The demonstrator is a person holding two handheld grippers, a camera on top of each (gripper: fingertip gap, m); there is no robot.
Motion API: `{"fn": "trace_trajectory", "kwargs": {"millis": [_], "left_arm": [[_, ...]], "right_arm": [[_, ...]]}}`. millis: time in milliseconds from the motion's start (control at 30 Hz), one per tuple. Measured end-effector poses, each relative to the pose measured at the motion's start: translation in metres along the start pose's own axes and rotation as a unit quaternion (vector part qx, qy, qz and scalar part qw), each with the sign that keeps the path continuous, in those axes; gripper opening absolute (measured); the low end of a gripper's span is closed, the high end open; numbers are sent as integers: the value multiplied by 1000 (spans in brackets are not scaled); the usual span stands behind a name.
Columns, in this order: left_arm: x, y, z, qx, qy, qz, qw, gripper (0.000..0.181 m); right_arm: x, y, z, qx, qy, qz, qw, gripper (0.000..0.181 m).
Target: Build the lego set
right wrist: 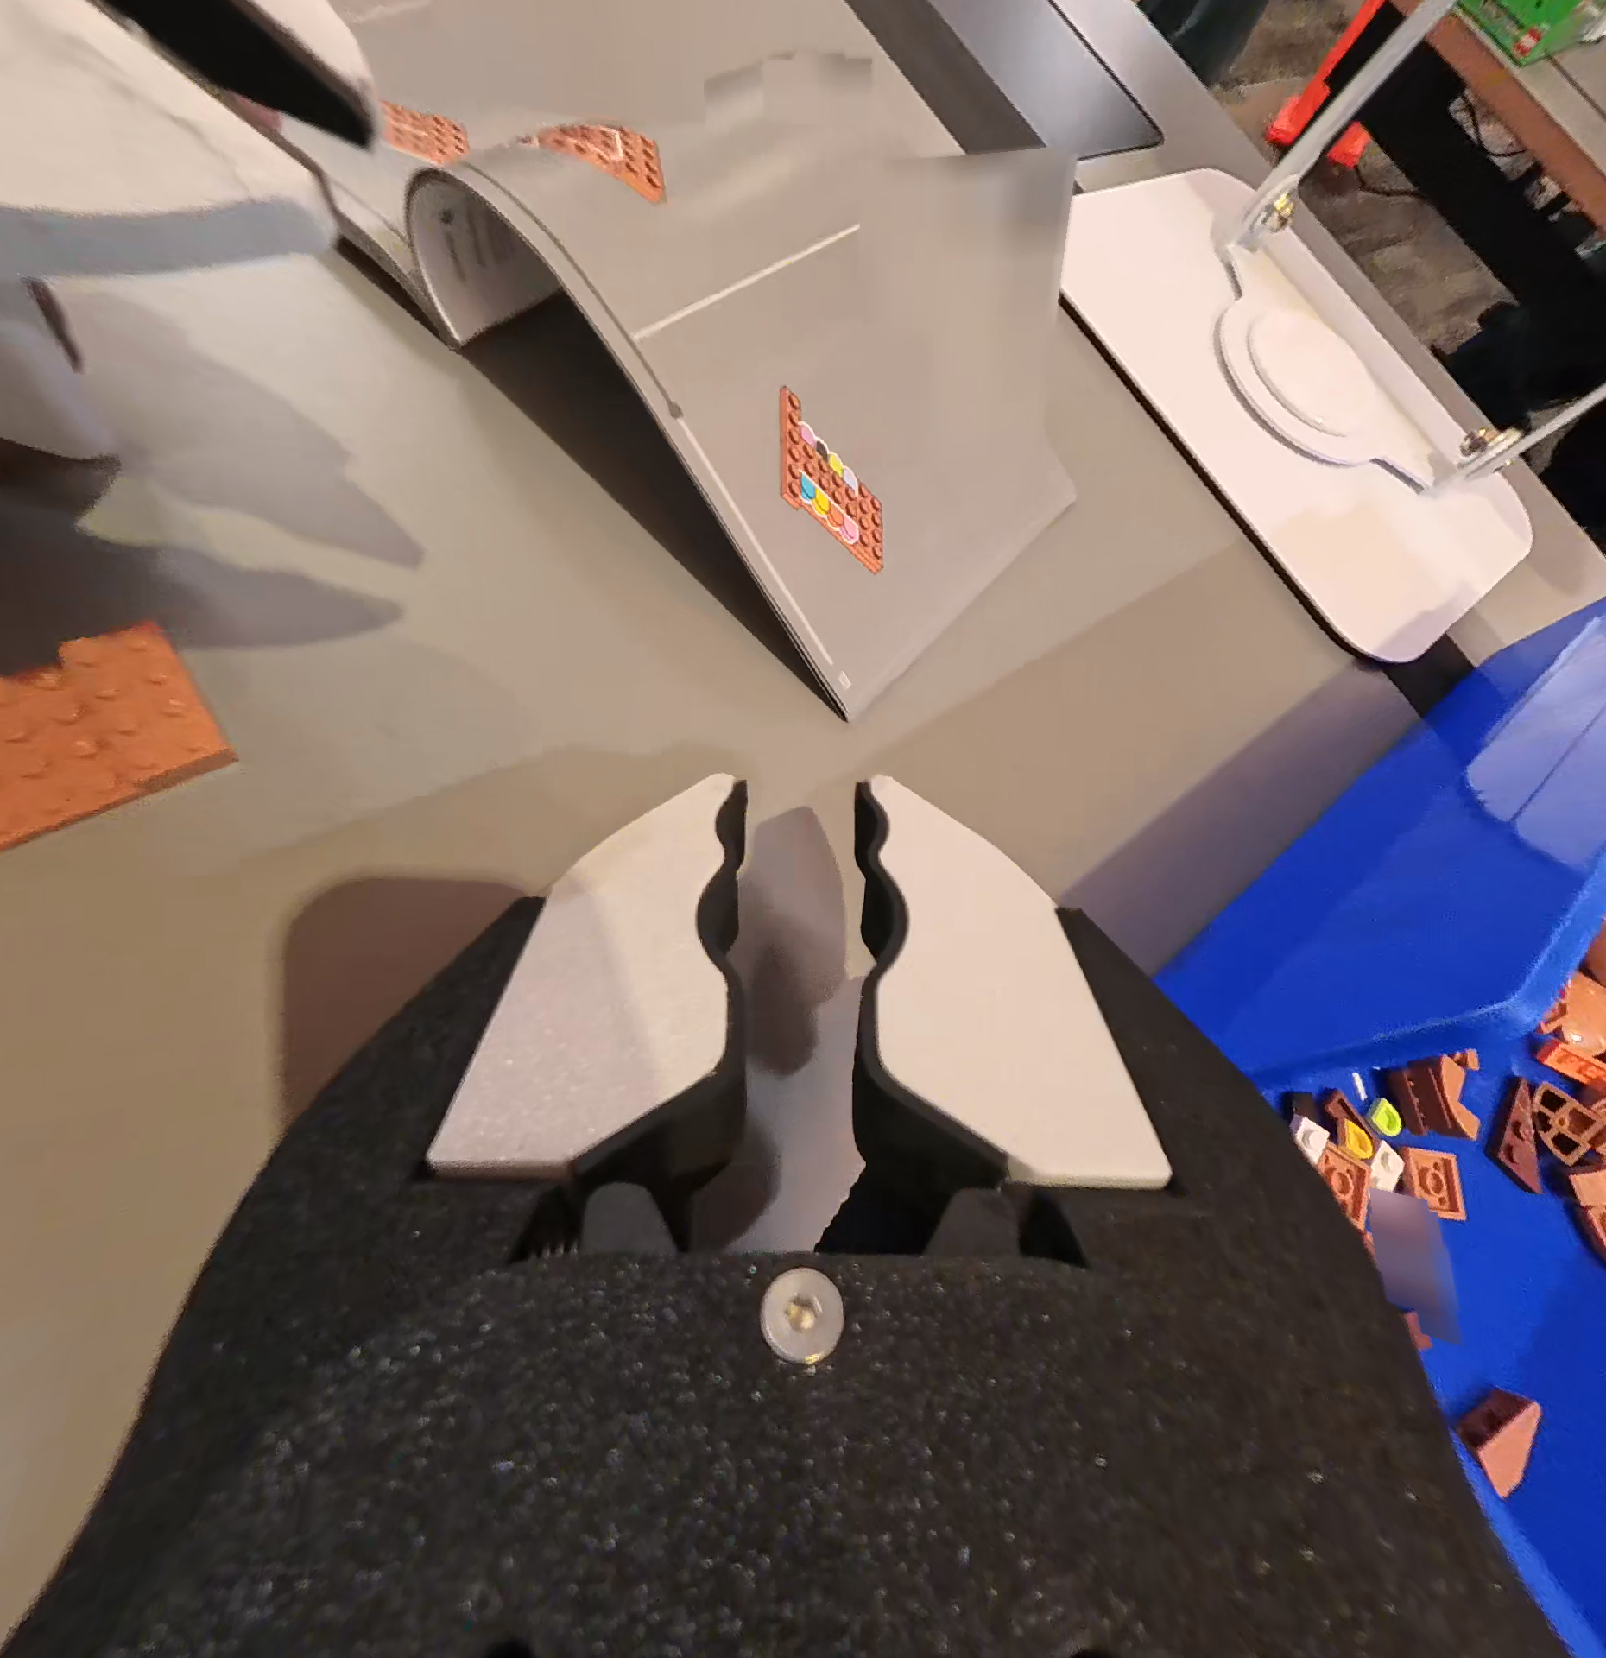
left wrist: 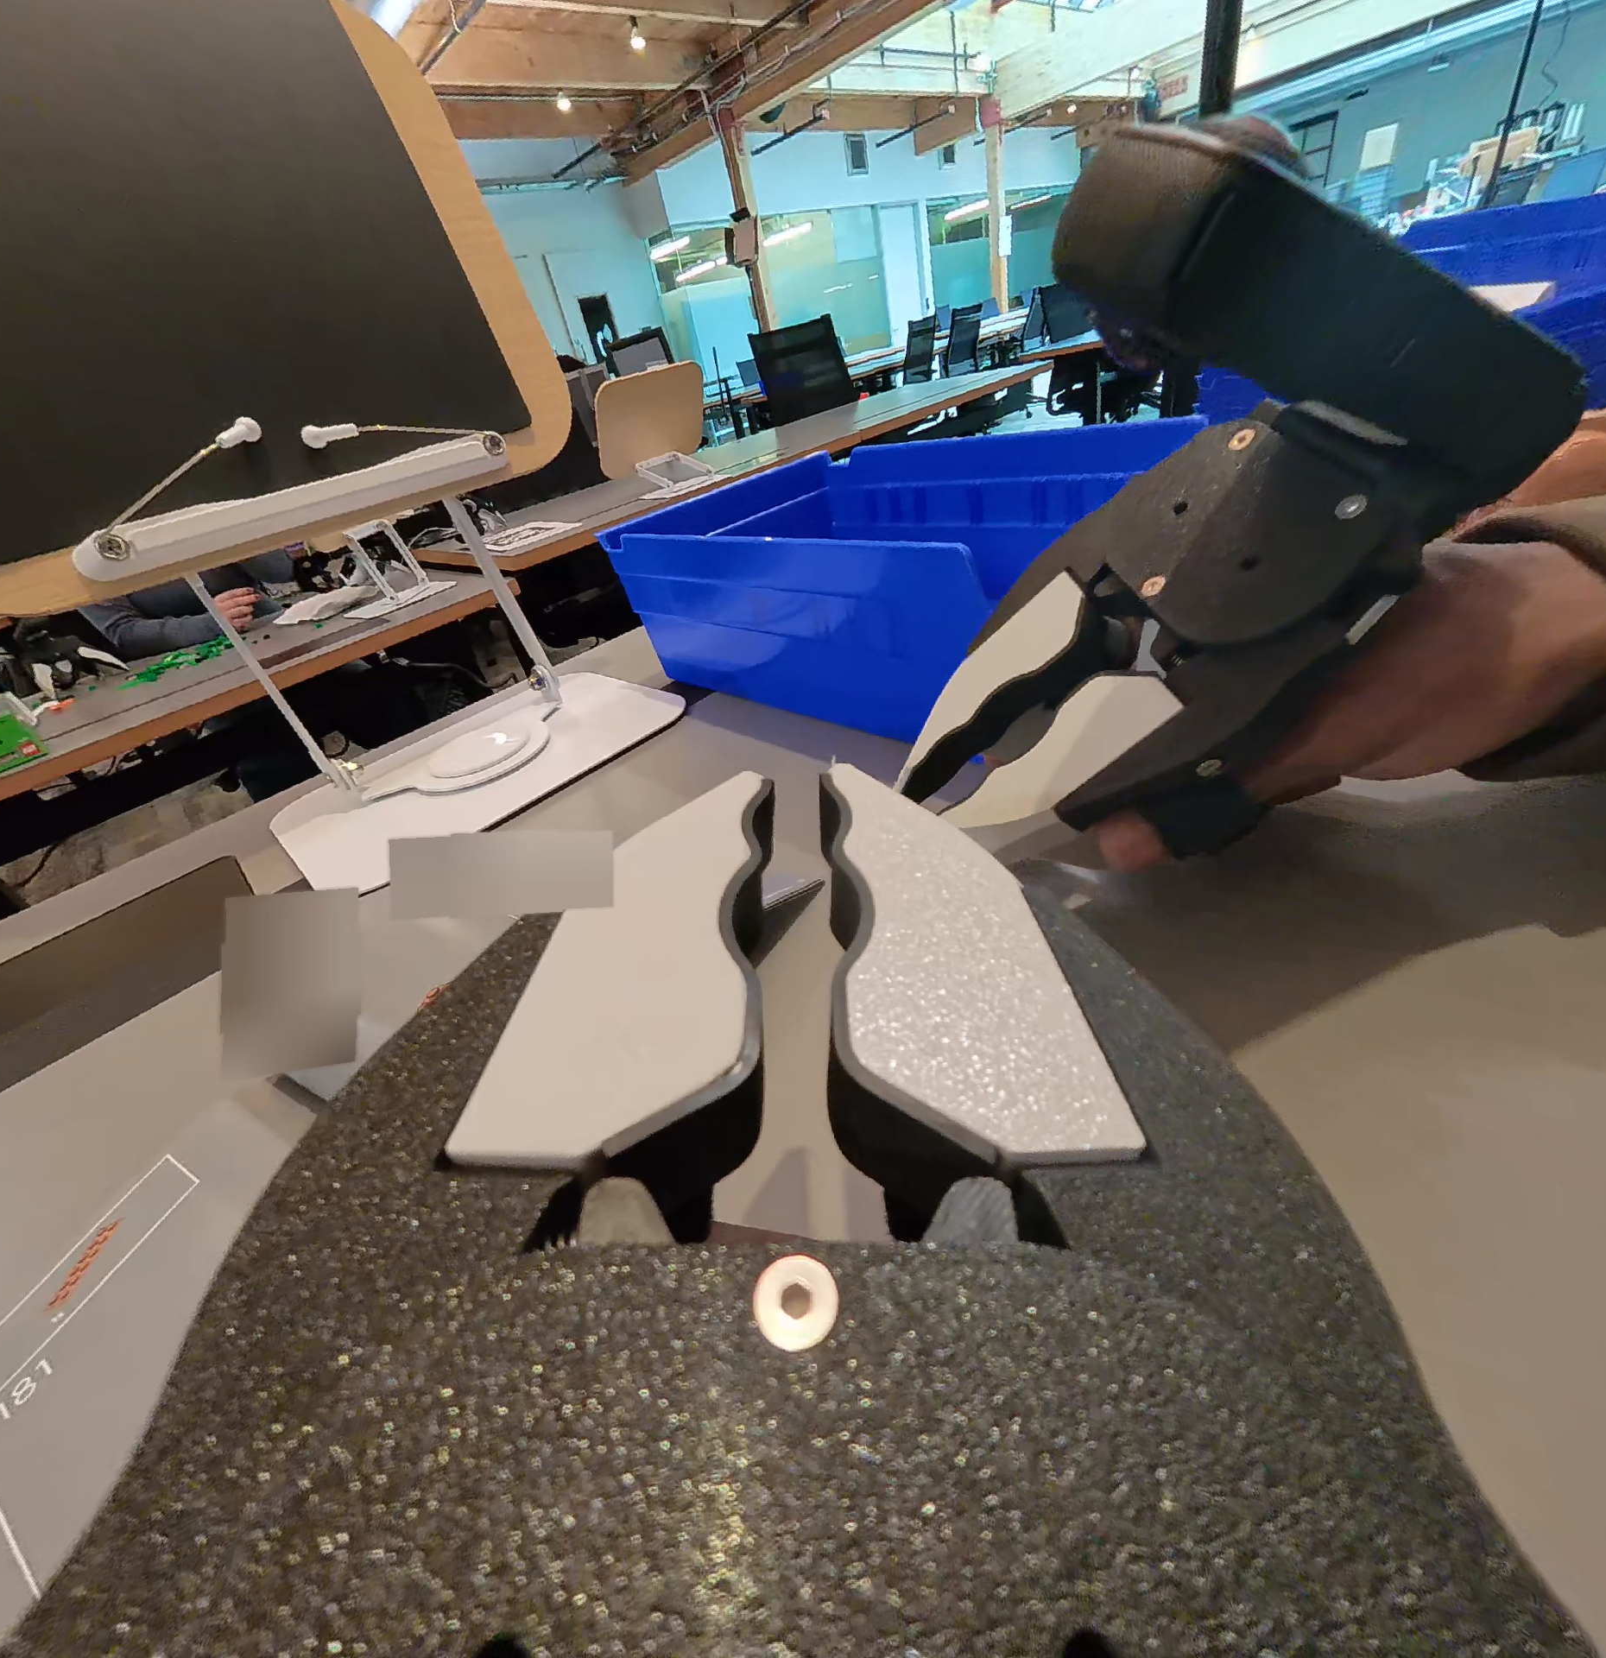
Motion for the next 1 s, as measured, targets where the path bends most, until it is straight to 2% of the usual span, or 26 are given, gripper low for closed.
{"fn": "trace_trajectory", "kwargs": {"millis": [1000], "left_arm": [[6,-1,-12,-15,16,-6,1000,3]], "right_arm": [[-9,8,-15,-49,20,21,998,9]]}}
Point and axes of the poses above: each gripper's, where its closed fingertips meet, y out along the fingers, x out of its top, z = x × y across the jaws, the point moved 5 cm from there along -y, back along the fingers, and after that the axes turned 7 degrees about z, right-handed, at the moved point
